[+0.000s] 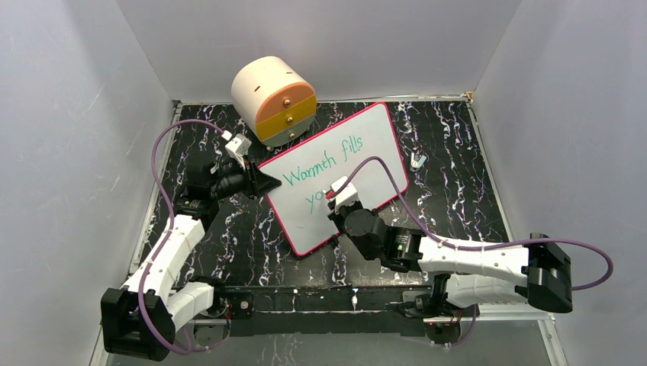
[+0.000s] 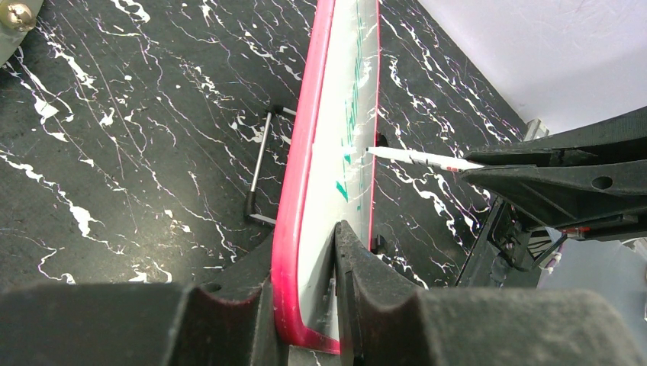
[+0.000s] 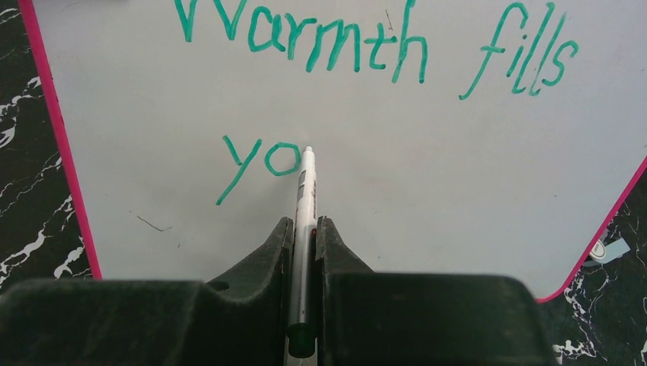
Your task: Write a sentence on the whiteboard
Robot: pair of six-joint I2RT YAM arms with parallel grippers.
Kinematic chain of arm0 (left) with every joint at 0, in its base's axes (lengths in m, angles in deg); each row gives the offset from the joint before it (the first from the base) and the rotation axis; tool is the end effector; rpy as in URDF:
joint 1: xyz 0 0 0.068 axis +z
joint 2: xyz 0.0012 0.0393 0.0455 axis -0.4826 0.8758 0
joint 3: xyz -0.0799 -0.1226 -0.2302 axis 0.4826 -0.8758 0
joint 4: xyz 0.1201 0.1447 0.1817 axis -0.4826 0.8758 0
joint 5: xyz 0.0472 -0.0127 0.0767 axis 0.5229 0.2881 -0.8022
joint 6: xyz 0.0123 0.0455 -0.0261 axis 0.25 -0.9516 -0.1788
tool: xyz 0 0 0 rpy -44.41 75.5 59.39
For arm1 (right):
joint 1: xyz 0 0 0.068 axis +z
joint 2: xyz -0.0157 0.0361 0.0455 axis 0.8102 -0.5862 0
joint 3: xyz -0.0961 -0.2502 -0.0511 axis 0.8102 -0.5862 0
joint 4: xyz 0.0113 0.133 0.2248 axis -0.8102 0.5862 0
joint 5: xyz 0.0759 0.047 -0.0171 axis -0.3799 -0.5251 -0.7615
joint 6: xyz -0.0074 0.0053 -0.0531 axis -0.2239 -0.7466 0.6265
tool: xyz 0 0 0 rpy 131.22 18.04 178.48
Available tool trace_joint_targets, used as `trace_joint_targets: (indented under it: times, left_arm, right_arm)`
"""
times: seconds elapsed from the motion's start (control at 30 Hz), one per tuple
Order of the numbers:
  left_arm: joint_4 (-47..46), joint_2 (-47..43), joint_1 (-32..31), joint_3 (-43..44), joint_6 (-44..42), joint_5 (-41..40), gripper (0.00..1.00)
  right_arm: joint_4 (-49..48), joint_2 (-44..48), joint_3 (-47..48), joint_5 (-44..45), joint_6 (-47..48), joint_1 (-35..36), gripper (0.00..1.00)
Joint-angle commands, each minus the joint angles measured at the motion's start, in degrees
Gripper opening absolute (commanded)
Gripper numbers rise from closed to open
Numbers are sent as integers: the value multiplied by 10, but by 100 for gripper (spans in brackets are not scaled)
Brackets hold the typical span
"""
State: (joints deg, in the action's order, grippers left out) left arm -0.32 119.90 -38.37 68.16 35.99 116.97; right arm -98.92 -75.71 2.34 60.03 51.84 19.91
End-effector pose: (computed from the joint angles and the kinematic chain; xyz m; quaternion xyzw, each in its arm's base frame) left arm 0.2247 -0.0630 0.2900 0.2219 0.7361 -0.3945 0.5033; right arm 0.0933 0.2338 0.2813 -0.2378 0.7306 0.1093 0.6307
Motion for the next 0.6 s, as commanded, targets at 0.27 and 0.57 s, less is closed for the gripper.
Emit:
trace_joint_targets:
  times: [0.27, 0.57]
  left_arm:
    - [95, 28, -10, -33, -93, -75, 0]
    - [95, 28, -10, -33, -92, -75, 0]
  right_arm:
    - [-40, -9, 9, 6, 9, -11, 0]
    - [28, -7, 18, -22, -22, -13, 0]
